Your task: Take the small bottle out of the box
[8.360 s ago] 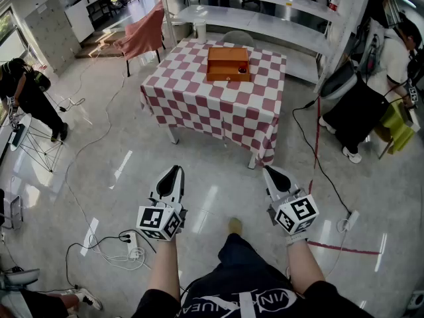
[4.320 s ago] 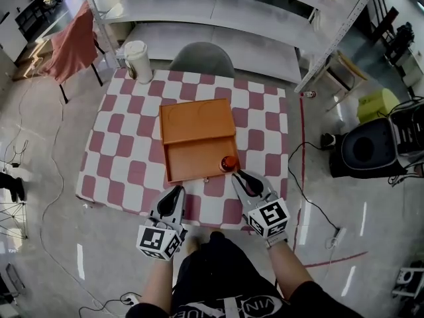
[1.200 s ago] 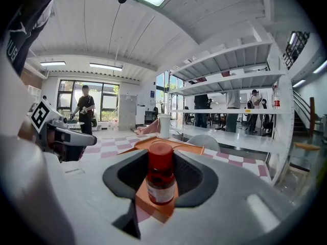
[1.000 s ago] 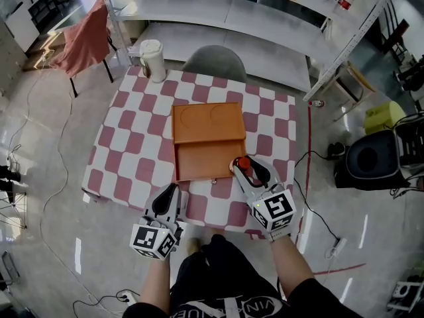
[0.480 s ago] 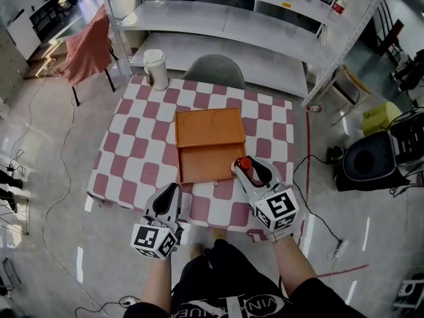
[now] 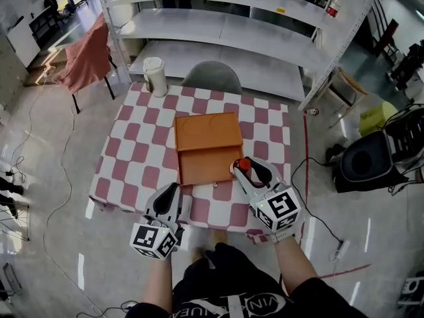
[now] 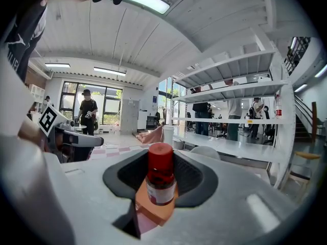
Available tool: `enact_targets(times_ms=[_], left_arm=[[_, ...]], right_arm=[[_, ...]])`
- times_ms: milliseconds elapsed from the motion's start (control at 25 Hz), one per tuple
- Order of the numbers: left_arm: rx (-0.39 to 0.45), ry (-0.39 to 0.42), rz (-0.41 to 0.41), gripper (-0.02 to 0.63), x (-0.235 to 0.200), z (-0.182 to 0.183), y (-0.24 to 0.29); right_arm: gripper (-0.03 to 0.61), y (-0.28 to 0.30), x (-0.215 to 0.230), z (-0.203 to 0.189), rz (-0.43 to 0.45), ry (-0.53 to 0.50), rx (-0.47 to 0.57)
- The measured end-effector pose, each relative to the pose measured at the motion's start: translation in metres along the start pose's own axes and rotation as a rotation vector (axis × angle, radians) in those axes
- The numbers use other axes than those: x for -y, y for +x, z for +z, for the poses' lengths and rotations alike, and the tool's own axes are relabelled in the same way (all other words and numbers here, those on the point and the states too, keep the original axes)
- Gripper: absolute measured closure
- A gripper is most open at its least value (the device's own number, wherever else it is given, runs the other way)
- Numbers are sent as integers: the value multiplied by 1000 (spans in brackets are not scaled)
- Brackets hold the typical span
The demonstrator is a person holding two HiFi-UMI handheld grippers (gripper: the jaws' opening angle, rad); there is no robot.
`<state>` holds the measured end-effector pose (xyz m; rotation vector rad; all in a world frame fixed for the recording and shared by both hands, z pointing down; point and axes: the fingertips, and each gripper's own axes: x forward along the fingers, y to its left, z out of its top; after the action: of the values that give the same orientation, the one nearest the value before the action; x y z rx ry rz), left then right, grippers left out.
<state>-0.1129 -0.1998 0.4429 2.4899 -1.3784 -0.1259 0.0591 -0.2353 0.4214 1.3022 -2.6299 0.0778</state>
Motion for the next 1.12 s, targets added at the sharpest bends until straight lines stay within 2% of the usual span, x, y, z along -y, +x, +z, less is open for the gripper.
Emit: enact_targets(times_ms=[1120], left_arm=[[46,43,-8,581,9,37,-13]], right_arm=[[431,-25,-5,45,-28,-1,52]])
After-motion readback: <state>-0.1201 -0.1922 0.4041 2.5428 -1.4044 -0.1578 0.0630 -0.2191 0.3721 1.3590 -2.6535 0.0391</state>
